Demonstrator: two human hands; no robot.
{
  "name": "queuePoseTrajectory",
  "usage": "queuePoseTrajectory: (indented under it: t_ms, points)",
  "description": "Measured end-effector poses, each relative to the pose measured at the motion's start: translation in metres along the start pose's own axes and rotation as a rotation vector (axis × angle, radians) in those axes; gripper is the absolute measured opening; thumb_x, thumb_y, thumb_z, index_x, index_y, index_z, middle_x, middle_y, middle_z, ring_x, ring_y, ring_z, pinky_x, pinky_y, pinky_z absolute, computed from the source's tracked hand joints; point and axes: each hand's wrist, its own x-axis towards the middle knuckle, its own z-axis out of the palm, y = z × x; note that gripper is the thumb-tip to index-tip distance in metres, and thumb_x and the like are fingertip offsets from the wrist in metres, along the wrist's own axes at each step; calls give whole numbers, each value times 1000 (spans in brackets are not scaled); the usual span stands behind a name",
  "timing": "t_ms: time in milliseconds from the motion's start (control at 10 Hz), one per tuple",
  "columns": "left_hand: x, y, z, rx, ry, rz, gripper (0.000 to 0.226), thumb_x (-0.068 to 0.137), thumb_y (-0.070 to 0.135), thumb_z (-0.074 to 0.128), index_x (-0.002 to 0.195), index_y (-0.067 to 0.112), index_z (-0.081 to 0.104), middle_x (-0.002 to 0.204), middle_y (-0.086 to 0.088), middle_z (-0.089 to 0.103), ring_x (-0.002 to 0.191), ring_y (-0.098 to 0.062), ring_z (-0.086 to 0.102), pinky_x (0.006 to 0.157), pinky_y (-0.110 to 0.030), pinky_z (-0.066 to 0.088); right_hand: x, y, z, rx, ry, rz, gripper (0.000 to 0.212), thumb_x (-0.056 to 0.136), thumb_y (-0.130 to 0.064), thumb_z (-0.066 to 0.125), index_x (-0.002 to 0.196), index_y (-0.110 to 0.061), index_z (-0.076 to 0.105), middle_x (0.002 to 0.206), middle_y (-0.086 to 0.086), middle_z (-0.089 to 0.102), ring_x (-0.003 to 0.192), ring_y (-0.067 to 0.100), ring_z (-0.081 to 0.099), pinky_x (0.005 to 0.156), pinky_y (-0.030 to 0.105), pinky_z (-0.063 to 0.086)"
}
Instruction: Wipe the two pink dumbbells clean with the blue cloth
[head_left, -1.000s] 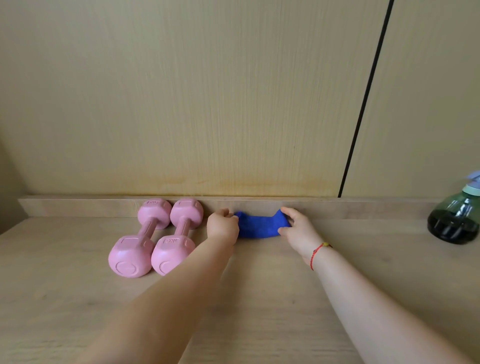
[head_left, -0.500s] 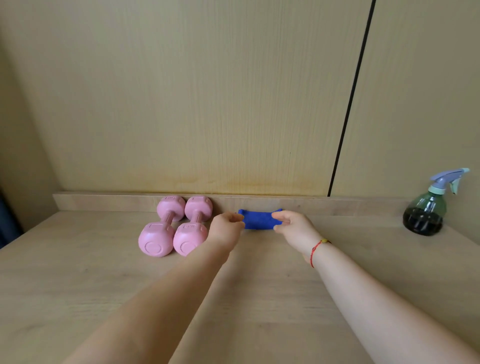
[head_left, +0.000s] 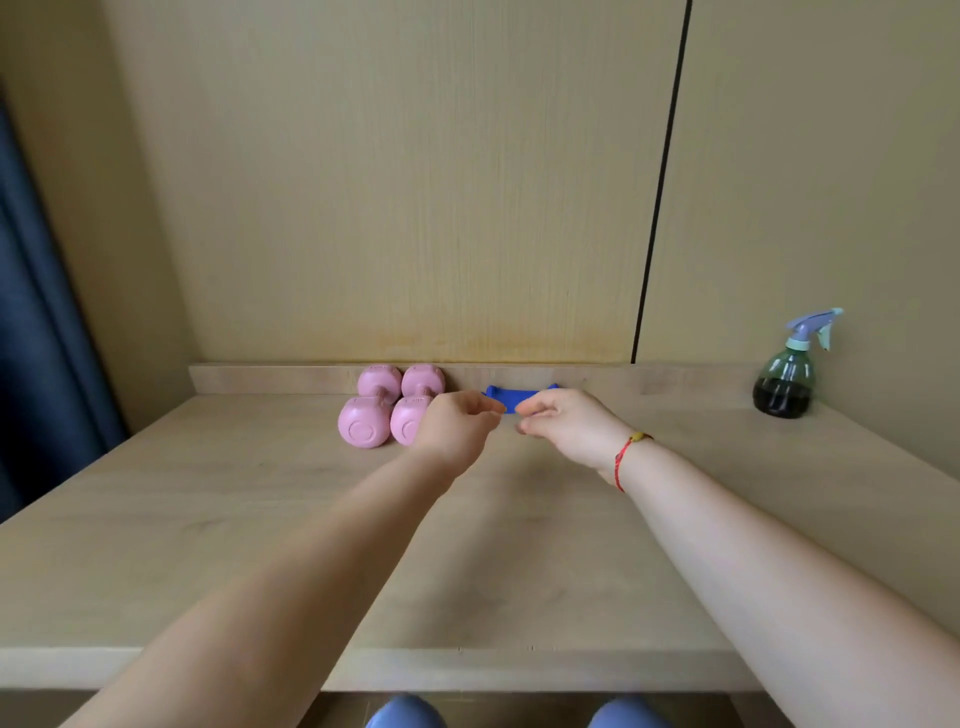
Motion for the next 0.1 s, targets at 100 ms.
queuePoseTrajectory:
  t_ms: [100]
  points:
    - [-26,-4,2,135,-39,21,22,94,17,57,112,14,69,84,8,63,68,-10,56,60,-24,47,-26,2,6,-137,-2,-10,18,90,-23,64,106,-19,71,110,-4,69,106,14,62,94,27,48]
